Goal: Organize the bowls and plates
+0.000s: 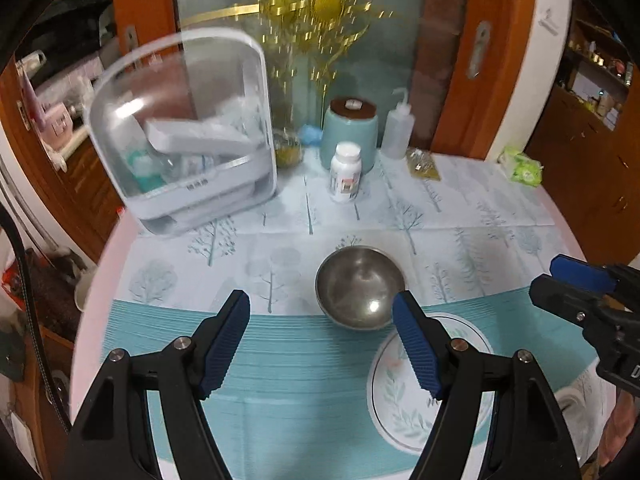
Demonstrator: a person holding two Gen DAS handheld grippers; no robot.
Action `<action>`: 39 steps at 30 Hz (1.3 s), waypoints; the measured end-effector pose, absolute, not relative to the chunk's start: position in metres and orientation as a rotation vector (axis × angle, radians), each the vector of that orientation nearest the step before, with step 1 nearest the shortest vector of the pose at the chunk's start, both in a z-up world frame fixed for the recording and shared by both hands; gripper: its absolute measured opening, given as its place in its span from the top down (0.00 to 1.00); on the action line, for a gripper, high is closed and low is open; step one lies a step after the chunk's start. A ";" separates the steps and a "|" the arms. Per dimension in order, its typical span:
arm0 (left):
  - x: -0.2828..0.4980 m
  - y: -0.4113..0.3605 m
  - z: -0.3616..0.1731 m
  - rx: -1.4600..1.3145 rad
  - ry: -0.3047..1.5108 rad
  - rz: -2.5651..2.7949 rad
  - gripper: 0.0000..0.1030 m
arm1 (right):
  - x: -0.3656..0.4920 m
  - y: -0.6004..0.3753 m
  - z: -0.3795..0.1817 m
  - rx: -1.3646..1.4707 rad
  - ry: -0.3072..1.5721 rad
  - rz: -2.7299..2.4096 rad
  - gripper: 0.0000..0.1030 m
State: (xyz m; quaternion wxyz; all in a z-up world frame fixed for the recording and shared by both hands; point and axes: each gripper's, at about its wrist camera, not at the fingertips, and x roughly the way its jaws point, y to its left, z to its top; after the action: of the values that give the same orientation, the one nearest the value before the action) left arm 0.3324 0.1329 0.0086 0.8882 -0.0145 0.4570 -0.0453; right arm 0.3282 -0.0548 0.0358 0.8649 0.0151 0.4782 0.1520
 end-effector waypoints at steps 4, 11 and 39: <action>0.369 0.133 -0.034 -0.084 1.036 -0.089 0.30 | 0.358 -0.052 0.000 0.034 1.062 0.292 0.55; 0.403 0.129 -0.095 -0.113 1.121 -0.089 0.30 | 0.396 -0.046 -0.064 0.089 1.170 0.278 0.55; 0.378 0.131 -0.103 -0.232 1.182 -0.225 0.90 | 0.381 -0.041 -0.090 0.187 1.314 0.331 0.89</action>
State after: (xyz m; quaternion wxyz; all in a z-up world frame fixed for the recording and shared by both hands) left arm 0.3784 0.1313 -0.1026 0.8182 -0.1091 0.5546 -0.1054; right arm 0.3812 -0.0410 -0.0905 0.7751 0.0864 0.6070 0.1527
